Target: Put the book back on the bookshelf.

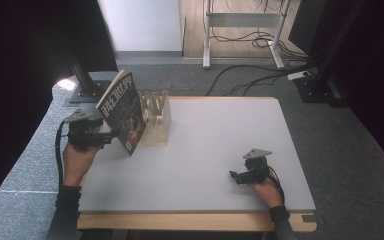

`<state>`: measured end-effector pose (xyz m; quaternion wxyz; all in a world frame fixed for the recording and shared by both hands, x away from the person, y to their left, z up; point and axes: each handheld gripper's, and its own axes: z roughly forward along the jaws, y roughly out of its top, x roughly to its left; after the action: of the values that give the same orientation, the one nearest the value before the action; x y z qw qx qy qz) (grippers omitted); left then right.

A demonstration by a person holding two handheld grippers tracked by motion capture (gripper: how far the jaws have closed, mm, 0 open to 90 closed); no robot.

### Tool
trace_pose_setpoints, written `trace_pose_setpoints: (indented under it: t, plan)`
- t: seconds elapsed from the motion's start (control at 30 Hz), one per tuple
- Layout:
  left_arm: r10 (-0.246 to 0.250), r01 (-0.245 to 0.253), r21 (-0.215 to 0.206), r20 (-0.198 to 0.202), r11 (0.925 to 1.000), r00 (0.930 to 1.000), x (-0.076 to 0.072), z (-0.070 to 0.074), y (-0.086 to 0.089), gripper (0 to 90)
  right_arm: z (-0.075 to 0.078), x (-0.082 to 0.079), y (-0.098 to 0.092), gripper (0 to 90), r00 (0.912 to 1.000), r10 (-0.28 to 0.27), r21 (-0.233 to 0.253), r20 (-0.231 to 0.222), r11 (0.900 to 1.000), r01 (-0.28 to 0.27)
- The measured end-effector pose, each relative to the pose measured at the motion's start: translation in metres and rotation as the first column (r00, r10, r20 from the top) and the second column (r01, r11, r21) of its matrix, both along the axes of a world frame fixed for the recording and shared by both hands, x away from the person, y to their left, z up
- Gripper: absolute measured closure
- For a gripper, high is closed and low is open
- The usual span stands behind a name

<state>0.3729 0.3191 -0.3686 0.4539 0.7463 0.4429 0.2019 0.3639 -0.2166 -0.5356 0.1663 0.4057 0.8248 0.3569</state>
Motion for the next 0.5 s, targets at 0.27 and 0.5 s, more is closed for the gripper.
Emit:
trace_pose_setpoints:
  t: [0.27, 0.5]
  plan:
    - [-0.072, 0.072, 0.026, 0.016, 0.9971, 0.9973, -0.02, -0.003, -0.008, 7.5, 0.0, 0.0, 0.0, 3.7, 1.0, -0.001, -0.001, 0.0, 1.0, 0.001]
    - [-0.137, 0.136, 0.049, 0.022, 0.9895, 0.9903, -0.031, -0.008, -0.026, 2.2, 0.0, 0.0, 0.0, 3.8, 1.0, -0.001, -0.001, 0.002, 1.0, 0.001]
